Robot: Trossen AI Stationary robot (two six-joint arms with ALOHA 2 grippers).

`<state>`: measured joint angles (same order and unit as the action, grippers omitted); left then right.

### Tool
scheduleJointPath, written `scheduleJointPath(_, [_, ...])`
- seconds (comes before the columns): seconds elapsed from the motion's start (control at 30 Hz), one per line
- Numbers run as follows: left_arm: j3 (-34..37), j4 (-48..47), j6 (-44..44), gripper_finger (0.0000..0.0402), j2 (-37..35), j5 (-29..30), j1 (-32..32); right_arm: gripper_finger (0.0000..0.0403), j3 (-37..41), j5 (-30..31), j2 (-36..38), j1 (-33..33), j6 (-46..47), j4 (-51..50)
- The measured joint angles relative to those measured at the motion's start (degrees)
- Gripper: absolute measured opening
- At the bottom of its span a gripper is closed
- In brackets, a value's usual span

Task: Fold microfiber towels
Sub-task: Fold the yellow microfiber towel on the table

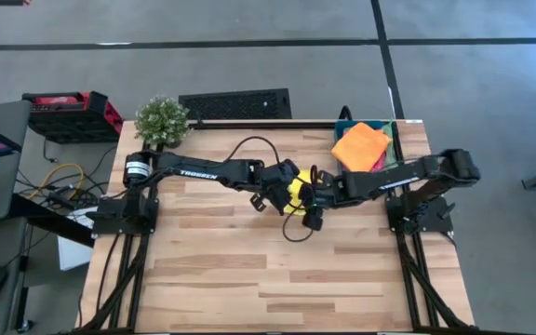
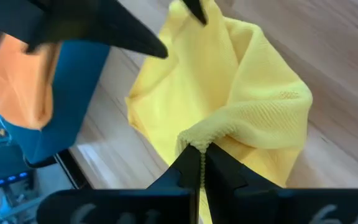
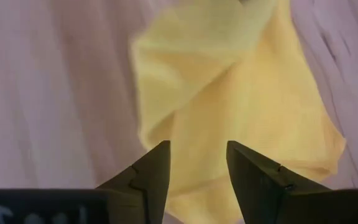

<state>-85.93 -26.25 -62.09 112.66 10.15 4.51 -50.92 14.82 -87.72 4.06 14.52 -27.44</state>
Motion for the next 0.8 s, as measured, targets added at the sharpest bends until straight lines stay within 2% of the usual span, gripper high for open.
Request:
scheduleJointPath(0.33, [0.0,5.4,-9.1,0.0,0.0,-4.3,0.1,0.0182,-0.2,0.2,10.9,6.2,2.0,-4.0])
scheduleJointPath(0.63, [0.0,9.6,-6.3,0.0002,0.0,-3.5,0.2,0.0182,-0.2,2.7,18.0,10.7,4.8,-5.1])
scheduleJointPath(0.8, [0.0,9.5,-5.8,0.0029,0.0,-3.4,0.2,0.0182,-0.2,3.4,18.3,11.1,5.6,-5.6])
